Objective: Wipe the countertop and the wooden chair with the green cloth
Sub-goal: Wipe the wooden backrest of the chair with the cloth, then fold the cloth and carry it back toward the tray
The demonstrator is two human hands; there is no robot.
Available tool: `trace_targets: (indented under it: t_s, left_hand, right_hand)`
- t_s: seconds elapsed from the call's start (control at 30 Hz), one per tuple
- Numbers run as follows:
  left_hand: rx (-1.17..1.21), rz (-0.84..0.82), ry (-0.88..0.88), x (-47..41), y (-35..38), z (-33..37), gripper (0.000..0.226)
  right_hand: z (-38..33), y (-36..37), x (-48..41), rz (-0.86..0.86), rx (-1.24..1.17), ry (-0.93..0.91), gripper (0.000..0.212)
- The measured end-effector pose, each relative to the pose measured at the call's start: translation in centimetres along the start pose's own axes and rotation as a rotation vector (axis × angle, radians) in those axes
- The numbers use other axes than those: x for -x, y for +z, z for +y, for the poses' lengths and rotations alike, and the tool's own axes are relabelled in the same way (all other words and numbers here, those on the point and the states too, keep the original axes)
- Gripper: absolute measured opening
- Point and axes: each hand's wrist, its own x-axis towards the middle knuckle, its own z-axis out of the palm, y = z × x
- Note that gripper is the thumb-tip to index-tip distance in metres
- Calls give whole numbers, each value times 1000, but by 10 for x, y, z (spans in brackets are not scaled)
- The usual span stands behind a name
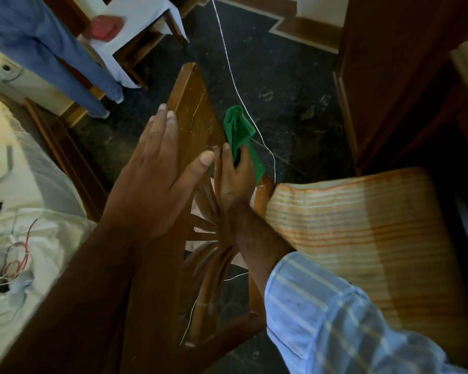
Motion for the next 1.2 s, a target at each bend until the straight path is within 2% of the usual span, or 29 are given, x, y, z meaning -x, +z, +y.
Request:
trace_targets:
  t_s: [0.1, 0.2, 0.33, 0.43, 0.57, 0.63, 0.7, 0.77, 0.83, 0.87, 0.93, 1.0, 1.1, 1.2]
  left_hand:
    - [-12, 1, -2, 0, 0, 1, 90]
    - [-12, -6, 2, 0, 0, 1, 91]
    - [-20, -11, 2, 0, -1, 1, 92]
    - [-9, -13, 6, -1, -4, 6, 89]
    - [64, 133, 103, 9, -12, 17, 71]
    - [269, 191, -49, 12, -12, 37, 64]
    - [591, 188, -349, 8, -11, 63, 71]
    - [1109, 85, -582, -1, -13, 85, 75]
    - [1531, 33, -690, -9, -14, 99, 55]
    - [1613, 47, -727, -12, -13, 102, 45]
    - [1618, 43, -779, -13, -13, 113, 27]
    - [1614, -12, -775, -12, -14, 129, 18]
    - [1717, -84, -696, -5, -27, 160, 16]
    - [1817, -220, -620, 8, -46, 195, 17]
  right_hand:
    - [-12, -1, -4, 73, 17, 32, 44]
    - [-19, -7, -12, 99, 133, 5, 34]
    - [-25, -18, -16, 14, 338, -35, 33]
    - [-36, -37, -16, -55, 365, -47, 36]
    - [-70, -57, 9, -118, 408, -195, 28]
    - [-84, -69, 21, -155, 404, -265, 26]
    - [-96, -84, 31, -162, 428, -327, 21]
    - [-105, -100, 41, -157, 474, -409, 21]
    - [-115, -122, 55, -153, 550, -528, 28]
    - [-118, -132, 62, -149, 596, -601, 32]
    - [-124, -158, 74, -132, 698, -700, 41]
    - [-135, -189, 83, -77, 730, -704, 45]
    - [-156, -240, 89, 55, 609, -516, 51]
    - [-177, -298, 92, 258, 465, -345, 58]
